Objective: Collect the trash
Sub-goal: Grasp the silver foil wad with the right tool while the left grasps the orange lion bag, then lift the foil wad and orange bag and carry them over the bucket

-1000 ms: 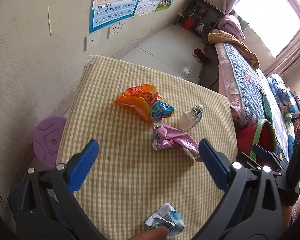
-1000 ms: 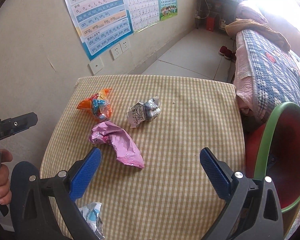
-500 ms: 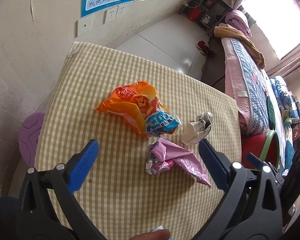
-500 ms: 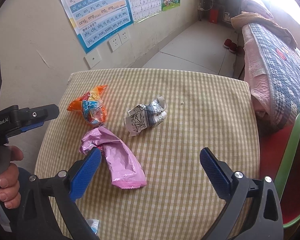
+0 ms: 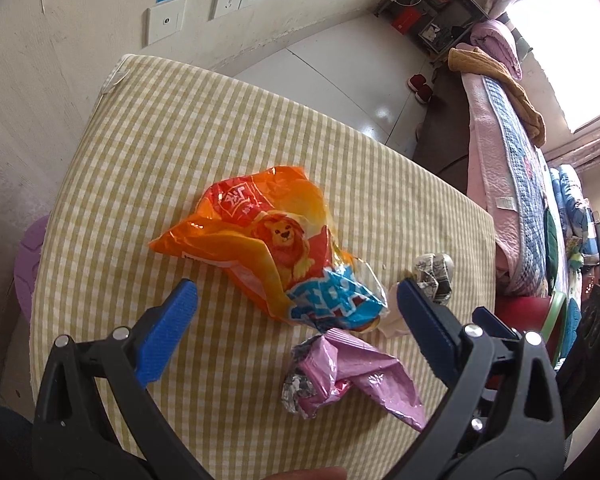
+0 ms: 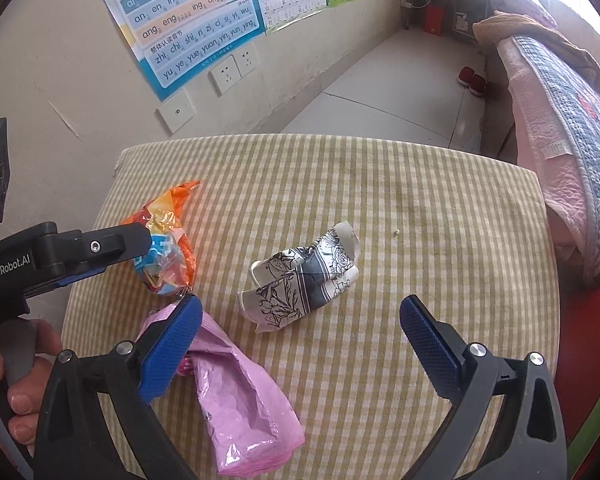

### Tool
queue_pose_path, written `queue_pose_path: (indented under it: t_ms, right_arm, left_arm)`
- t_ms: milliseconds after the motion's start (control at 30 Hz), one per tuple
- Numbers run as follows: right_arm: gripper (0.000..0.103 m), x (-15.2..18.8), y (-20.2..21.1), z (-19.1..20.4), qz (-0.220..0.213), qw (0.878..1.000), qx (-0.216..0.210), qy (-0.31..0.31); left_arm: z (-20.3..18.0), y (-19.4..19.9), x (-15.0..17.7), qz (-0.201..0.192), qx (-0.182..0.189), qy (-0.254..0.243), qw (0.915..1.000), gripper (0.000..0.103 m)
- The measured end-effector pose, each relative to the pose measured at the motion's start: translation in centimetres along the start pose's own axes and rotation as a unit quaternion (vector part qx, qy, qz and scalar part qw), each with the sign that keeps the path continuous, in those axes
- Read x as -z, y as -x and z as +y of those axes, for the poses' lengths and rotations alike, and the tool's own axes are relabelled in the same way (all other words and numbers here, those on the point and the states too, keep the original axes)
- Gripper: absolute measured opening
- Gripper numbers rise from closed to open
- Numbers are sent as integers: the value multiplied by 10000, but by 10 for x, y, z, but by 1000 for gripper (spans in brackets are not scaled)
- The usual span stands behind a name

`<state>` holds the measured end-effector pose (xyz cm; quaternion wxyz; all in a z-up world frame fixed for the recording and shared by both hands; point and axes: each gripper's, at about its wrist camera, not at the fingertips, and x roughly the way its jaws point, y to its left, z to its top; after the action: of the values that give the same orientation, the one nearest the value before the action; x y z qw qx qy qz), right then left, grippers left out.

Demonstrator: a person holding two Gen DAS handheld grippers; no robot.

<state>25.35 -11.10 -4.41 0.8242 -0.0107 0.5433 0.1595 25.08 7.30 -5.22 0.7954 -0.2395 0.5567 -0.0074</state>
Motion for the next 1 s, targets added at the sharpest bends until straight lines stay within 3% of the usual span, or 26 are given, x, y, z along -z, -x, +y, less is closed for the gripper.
queue_pose_path:
  t_ms: [233,333,467,500,600,800,1000]
  right_arm:
    - [95,-3,-21,-7,62,9998,6,-169]
    - [85,-6,-27,-10,102,9996,-6,-244]
    - [64,-5,-33,-12,188,9995,-52,-249]
    - [64,-5,-33,-12,193,9995,-53,-231]
    - [59,-2,-31,-11,185,9996,-85,-212]
    - [47,7,-17,-14,130,9997,-74,-204]
    - [46,14,2,-15,70,9999,-63,-125]
  left_arm:
    - [-4,-16,-4,138,-29,-33,9999,87]
    - [-8,-20,-5,156,-90,-85,9998,79]
    - [-11,-22,-5,179,-102,-132,9997,67]
    - [-12,-23,-5,211,-42,-161,9996,58]
    - [-13,-23,-3,245,-70,-237,9994,53]
    - [-6,-15,3,220,-30,-213,9995,49]
    - [-1,5,11,92,-30,-278,9996,48]
